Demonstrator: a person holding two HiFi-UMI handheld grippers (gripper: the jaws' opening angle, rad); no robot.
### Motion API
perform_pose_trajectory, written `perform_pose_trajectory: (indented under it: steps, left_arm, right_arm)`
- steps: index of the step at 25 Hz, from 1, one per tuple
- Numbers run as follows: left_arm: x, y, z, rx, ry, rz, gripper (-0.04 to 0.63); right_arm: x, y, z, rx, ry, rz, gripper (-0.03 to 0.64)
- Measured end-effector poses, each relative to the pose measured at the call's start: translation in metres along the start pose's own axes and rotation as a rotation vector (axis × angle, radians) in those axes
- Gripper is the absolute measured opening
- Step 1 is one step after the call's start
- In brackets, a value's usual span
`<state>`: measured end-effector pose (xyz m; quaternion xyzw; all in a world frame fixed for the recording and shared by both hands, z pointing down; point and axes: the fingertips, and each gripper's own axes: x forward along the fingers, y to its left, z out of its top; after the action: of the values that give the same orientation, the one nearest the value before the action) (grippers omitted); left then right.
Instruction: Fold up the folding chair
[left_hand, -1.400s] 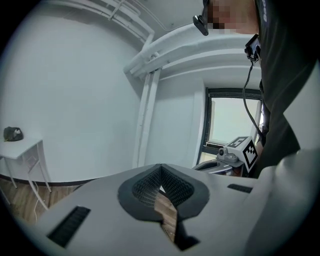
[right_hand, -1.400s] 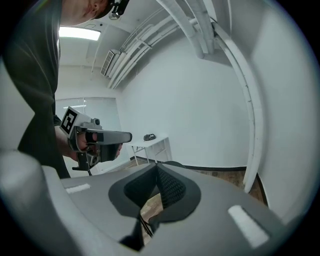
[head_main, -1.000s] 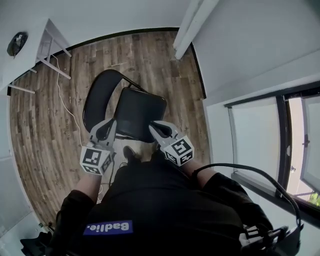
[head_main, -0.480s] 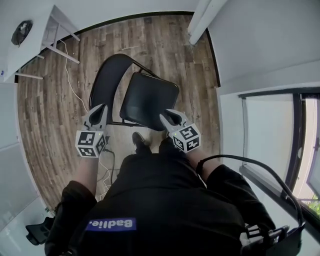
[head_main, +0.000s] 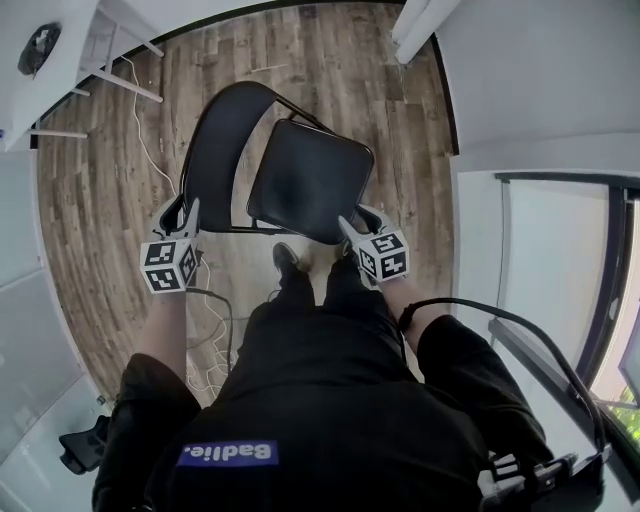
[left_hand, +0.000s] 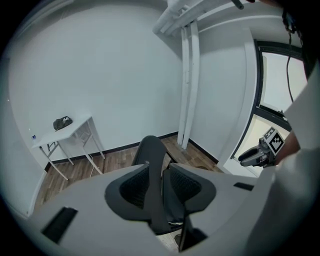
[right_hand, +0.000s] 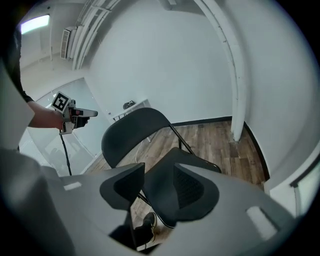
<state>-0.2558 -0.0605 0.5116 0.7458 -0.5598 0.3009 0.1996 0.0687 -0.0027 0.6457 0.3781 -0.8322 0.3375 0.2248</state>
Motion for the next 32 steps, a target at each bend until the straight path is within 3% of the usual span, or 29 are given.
perform_pose_trajectory:
  steps: [7,14,18,21,25,32]
  left_arm:
    - [0.027,0.029,-0.038,0.003,0.080,0.036,0.168]
    - [0.059,0.052,-0.073,-0.052,0.133,0.052,0.202]
    - [0.071,0.054,-0.084,-0.106,0.119,0.025,0.216]
    - [0.078,0.063,-0.089,-0.138,0.113,0.022,0.221]
    - [0.091,0.066,-0.089,-0.145,0.097,0.002,0.221]
    - [0.117,0.062,-0.079,-0.125,0.014,-0.011,0.219]
  right_arm:
    - [0.034,-0.032,-0.067,0.083,0.111,-0.039,0.193]
    - [0.064,-0.092,-0.135,0.208,0.209,-0.107,0.248]
    - [0.068,-0.126,-0.163,0.295,0.236,-0.147,0.285]
    - [0.079,-0.135,-0.176,0.326,0.257,-0.125,0.307]
    - [0.100,-0.147,-0.190,0.376,0.260,-0.073,0.319]
    - [0.135,-0.189,-0.206,0.560,0.199,-0.074,0.319]
